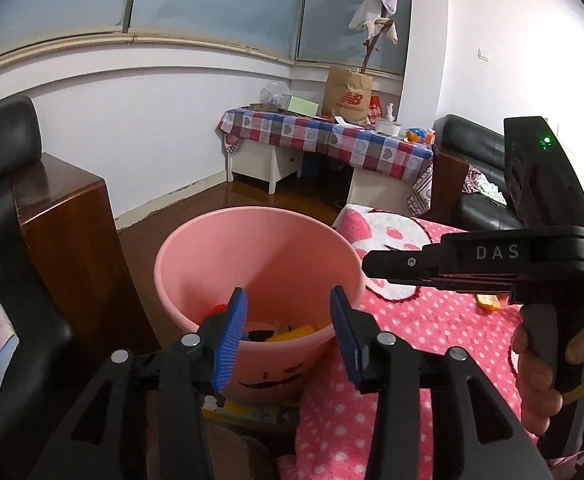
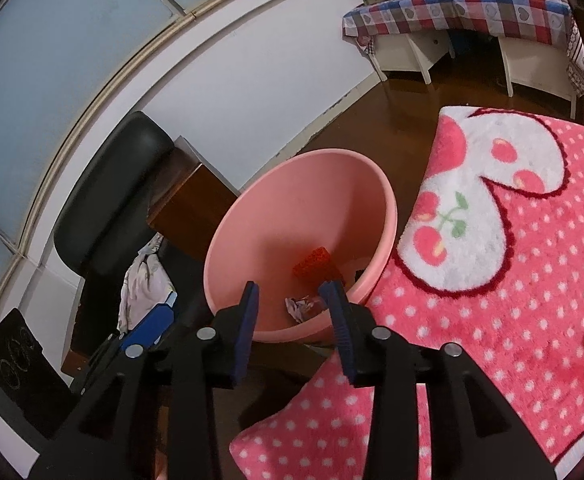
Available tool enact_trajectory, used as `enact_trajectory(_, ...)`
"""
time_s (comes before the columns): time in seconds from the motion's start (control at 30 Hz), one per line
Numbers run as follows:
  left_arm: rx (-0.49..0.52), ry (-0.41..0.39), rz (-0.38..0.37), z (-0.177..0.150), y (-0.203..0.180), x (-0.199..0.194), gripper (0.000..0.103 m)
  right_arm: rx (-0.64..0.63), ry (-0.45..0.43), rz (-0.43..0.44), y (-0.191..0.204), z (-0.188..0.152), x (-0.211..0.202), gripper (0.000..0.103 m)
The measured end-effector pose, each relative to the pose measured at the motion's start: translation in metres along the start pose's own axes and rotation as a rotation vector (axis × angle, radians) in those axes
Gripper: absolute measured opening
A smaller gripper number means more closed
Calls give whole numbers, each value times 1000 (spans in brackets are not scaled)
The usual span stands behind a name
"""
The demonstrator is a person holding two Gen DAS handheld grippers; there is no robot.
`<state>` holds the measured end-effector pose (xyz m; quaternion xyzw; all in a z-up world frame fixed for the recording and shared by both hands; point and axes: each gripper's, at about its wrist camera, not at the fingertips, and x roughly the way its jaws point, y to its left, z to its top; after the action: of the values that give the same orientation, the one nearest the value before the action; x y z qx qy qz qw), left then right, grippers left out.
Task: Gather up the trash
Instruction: 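Open both tools over the pink bucket to drop wrapper and foam, then move both tools back toward the banana peel and plastic bag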
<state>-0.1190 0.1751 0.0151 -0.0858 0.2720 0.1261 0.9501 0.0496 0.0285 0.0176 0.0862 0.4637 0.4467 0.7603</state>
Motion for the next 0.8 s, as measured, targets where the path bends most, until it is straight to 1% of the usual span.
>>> enact_trajectory(0.03, 2, 1, -1, 0, -2, -1, 47, -4, -2, -5, 0, -2, -3, 37)
enact_trajectory(0.23, 14, 8, -5, 2, -18, -11, 48, -26, -26, -24, -4, -12, -26, 37)
enact_trajectory(0.43, 51, 26, 1, -4, -42, -18, 48, -23, -58, -47, -14, -31, -57, 37)
enact_trajectory(0.53, 62, 32, -6, -5, -53, -19, 48, -37, -83, -74, -21, -44, -76, 37)
enact_trajectory(0.8, 134, 43, -24, -8, -90, -21, 48, -81, -150, -149, -34, -72, -116, 37)
